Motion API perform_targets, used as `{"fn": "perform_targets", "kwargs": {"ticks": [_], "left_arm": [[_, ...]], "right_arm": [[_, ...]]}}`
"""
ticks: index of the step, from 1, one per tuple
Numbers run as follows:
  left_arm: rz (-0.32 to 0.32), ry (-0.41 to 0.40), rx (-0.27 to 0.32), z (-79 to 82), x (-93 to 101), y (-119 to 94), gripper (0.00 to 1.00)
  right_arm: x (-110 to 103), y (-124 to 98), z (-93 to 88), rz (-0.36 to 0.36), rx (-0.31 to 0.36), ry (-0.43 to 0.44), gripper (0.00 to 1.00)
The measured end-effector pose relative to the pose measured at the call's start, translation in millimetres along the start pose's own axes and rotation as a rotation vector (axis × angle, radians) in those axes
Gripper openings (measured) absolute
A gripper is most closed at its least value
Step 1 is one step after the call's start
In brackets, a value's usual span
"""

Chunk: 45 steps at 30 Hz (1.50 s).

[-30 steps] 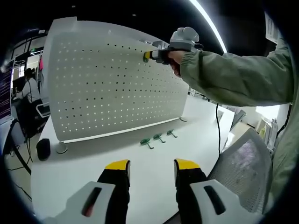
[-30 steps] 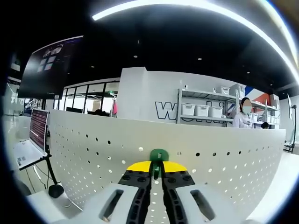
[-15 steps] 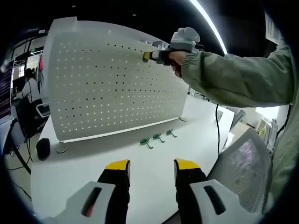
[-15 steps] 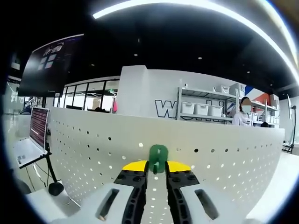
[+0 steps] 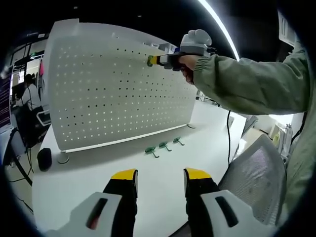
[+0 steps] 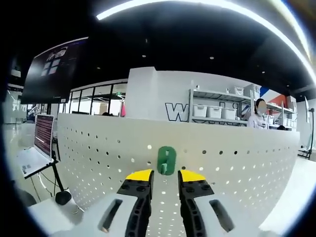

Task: Insert the hook assembly into the mounting plate slot until the hook locks in place.

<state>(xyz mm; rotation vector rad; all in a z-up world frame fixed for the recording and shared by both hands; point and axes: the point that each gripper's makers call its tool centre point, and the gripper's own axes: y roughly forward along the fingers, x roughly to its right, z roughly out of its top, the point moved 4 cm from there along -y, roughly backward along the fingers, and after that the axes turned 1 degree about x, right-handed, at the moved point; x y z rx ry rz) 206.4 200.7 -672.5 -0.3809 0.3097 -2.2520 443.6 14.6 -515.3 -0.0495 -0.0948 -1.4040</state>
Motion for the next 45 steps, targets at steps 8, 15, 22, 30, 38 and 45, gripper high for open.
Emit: {"fn": "perform_targets", "kwargs": {"ticks": [8, 15, 22, 30, 38, 45], "left_arm": [[0.001, 0.004, 0.000, -0.1, 3.1, -2.8, 0.39], [0.004, 0.008, 0.002, -0.4, 6.3, -5.7, 0.39], [0.005, 0.013, 0.002, -0.9, 9.2, -7.1, 0.39], [0.006, 0.021, 0.010, 1.6, 12.9, -9.1, 0.39], [0.006, 0.026, 0.014, 2.2, 18.8, -11.5, 0.39], [0.011, 0.033, 0.018, 3.4, 21.8, -13.9, 0.39]], "right_arm": [[3.1, -6.8, -4.2, 0.003, -0.016, 0.018, 0.23], [1.5, -17.7, -7.4, 0.016, -0.027, 0.022, 0.25], [1.9, -26.8, -11.5, 0.028, -0.039, 0.022, 0.26], [0.7, -39.7, -24.0, 0.049, -0.079, 0.025, 0.30], [-1.1, -50.6, -31.7, 0.069, -0.102, 0.018, 0.31], [0.9, -61.2, -44.5, 0.082, -0.140, 0.015, 0.35]]}}
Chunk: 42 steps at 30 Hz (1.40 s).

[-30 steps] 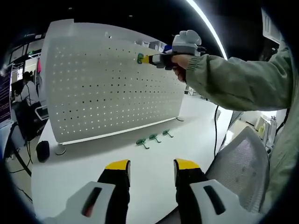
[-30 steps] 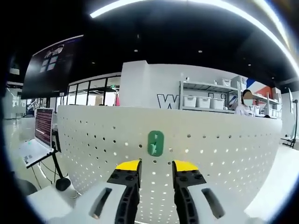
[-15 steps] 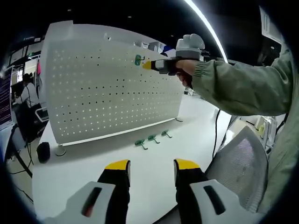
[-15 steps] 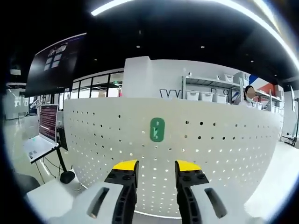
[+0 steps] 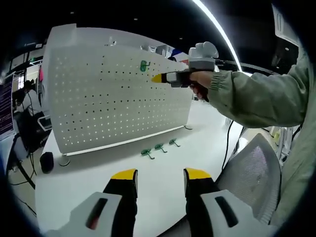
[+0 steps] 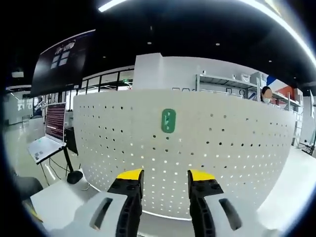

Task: Insert the hook assembly into the mounting plate slot until the hook locks in place.

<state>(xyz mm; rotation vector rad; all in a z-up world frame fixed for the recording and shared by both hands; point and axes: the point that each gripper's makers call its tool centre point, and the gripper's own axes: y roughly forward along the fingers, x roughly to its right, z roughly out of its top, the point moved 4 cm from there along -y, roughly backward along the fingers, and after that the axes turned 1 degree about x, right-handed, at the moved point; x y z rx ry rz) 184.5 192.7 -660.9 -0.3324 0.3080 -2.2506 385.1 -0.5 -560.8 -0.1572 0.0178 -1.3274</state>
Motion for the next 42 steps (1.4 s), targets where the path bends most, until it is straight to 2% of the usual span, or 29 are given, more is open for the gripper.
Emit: {"fn": "perform_targets", "kwargs": {"ticks": [18, 23, 42], "left_arm": [[0.002, 0.023, 0.000, 3.6, 12.7, -5.9, 0.39], [0.002, 0.034, -0.001, 5.0, 14.3, -6.8, 0.39], [0.023, 0.038, -0.013, 3.9, 26.6, -0.1, 0.39]], "right_arm": [[-5.9, -28.9, -34.1, 0.054, -0.082, -0.020, 0.39], [-5.8, -39.9, -48.3, 0.070, -0.112, -0.018, 0.40], [-3.7, -84.7, -79.2, 0.129, -0.164, -0.010, 0.40]]}}
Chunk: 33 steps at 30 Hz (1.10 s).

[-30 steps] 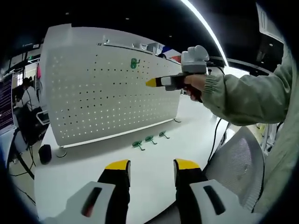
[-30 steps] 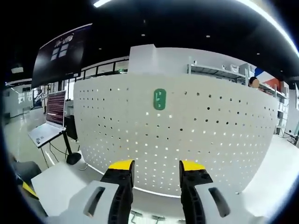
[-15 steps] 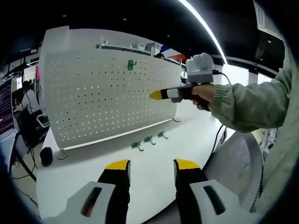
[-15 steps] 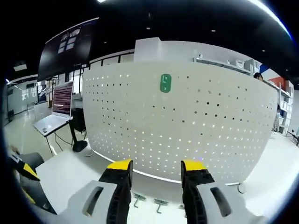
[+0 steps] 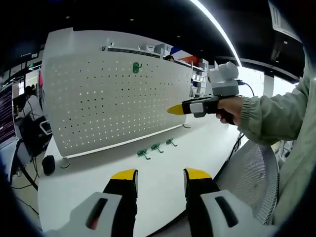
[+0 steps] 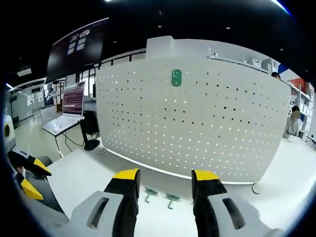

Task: Insert the hook assembly into the mounting plate slot until the hook locks in place.

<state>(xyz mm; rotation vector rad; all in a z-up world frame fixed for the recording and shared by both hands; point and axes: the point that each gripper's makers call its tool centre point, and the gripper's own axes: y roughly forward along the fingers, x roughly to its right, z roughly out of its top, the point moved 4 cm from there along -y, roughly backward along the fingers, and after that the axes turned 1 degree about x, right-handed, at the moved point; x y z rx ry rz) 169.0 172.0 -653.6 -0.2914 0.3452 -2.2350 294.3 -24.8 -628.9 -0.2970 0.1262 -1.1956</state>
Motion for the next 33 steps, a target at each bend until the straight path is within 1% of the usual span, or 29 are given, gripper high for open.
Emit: {"fn": "perform_targets", "kwargs": {"ticks": [6, 13, 19, 26, 28, 33], "left_arm": [[0.001, 0.008, -0.002, 2.0, 5.1, 3.2, 0.39], [0.003, 0.014, -0.002, 4.5, 8.4, 7.4, 0.39], [-0.004, 0.017, -0.008, 4.9, 12.2, 13.2, 0.39], [-0.016, 0.023, -0.011, 7.6, 15.5, 22.2, 0.39], [-0.019, 0.023, -0.013, 8.2, 16.3, 24.9, 0.39], [-0.025, 0.027, -0.015, 9.0, 18.8, 31.1, 0.39]], "right_arm": [[-0.7, -8.6, -11.1, 0.017, -0.018, 0.016, 0.40], [-3.8, -18.2, -18.1, 0.038, -0.025, 0.020, 0.40], [0.4, -28.9, -28.2, 0.040, -0.042, 0.034, 0.40], [-0.2, -40.1, -36.6, 0.049, -0.051, 0.040, 0.40], [-2.7, -44.7, -40.4, 0.065, -0.064, 0.035, 0.40], [-2.4, -61.7, -42.1, 0.077, -0.063, 0.052, 0.40]]}}
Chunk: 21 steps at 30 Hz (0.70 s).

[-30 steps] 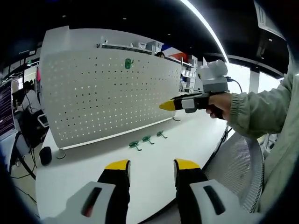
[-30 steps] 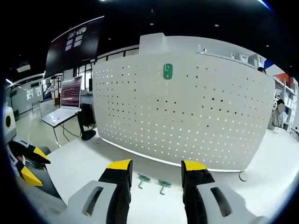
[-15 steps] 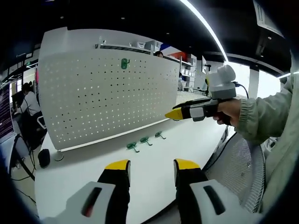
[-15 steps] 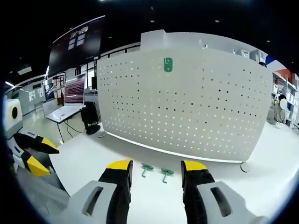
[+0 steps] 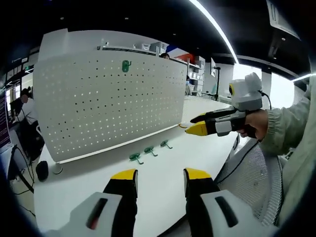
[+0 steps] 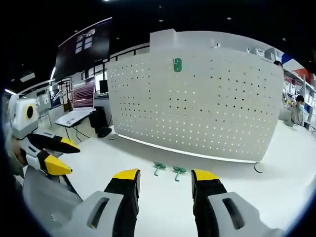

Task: Insert the hook assembly into the mounting plate slot until the hook locks in place.

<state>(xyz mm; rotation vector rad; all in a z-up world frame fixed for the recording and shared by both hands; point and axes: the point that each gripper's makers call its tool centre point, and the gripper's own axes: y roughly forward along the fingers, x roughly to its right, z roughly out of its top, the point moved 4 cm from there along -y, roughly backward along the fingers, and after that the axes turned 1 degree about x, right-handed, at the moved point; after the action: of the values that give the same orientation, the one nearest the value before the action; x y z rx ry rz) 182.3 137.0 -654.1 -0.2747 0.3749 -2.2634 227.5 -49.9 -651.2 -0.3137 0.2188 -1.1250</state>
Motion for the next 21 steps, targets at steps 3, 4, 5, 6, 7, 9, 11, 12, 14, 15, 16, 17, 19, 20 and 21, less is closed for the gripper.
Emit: {"fn": "perform_targets", "kwargs": {"ticks": [3, 4, 5, 6, 7, 9, 11, 12, 14, 15, 16, 17, 19, 20, 21], "left_arm": [[-0.007, 0.001, -0.006, -0.6, 2.4, 4.2, 0.39], [-0.011, 0.004, -0.008, -0.7, 3.5, 6.1, 0.39], [-0.014, 0.004, -0.011, -0.6, 4.3, 7.2, 0.39], [-0.017, 0.007, -0.012, -0.1, 5.4, 8.7, 0.39], [-0.019, 0.009, -0.012, 0.5, 6.1, 9.6, 0.39], [-0.025, 0.012, -0.013, 1.6, 7.2, 11.7, 0.39], [-0.028, 0.018, -0.015, 3.0, 7.7, 13.6, 0.39], [-0.030, 0.020, -0.015, 4.1, 7.7, 14.9, 0.39], [-0.030, 0.022, -0.018, 5.4, 6.7, 17.5, 0.39], [-0.030, 0.024, -0.017, 6.5, 6.2, 18.7, 0.39], [-0.029, 0.026, -0.016, 8.9, 5.2, 21.1, 0.39], [-0.029, 0.026, -0.017, 10.5, 4.5, 23.0, 0.39], [-0.032, 0.032, -0.014, 15.2, 3.7, 28.0, 0.39], [-0.033, 0.037, -0.012, 17.2, 3.4, 30.4, 0.39], [-0.034, 0.043, -0.011, 20.0, 2.7, 33.8, 0.39]], "right_arm": [[-1.7, -7.0, -3.1, 0.012, -0.007, 0.004, 0.40], [-2.1, -8.5, -4.3, 0.015, -0.010, 0.006, 0.40], [-3.2, -11.1, -6.4, 0.019, -0.012, 0.007, 0.40], [-3.9, -12.8, -7.6, 0.022, -0.014, 0.008, 0.40], [-5.0, -15.6, -9.9, 0.025, -0.016, 0.009, 0.40], [-6.7, -20.1, -13.7, 0.030, -0.023, 0.021, 0.40], [-8.4, -23.7, -15.3, 0.034, -0.023, 0.026, 0.40], [-9.2, -25.5, -16.0, 0.035, -0.023, 0.029, 0.40], [-10.6, -29.1, -17.3, 0.040, -0.020, 0.035, 0.40], [-11.1, -30.6, -18.0, 0.042, -0.018, 0.042, 0.40], [-11.3, -31.2, -18.5, 0.043, -0.019, 0.043, 0.40], [-11.5, -31.7, -18.9, 0.045, -0.020, 0.044, 0.40], [-12.4, -32.2, -19.1, 0.049, -0.020, 0.041, 0.40], [-12.5, -32.3, -19.2, 0.050, -0.021, 0.040, 0.40], [-12.6, -32.5, -19.0, 0.050, -0.017, 0.040, 0.40]]}}
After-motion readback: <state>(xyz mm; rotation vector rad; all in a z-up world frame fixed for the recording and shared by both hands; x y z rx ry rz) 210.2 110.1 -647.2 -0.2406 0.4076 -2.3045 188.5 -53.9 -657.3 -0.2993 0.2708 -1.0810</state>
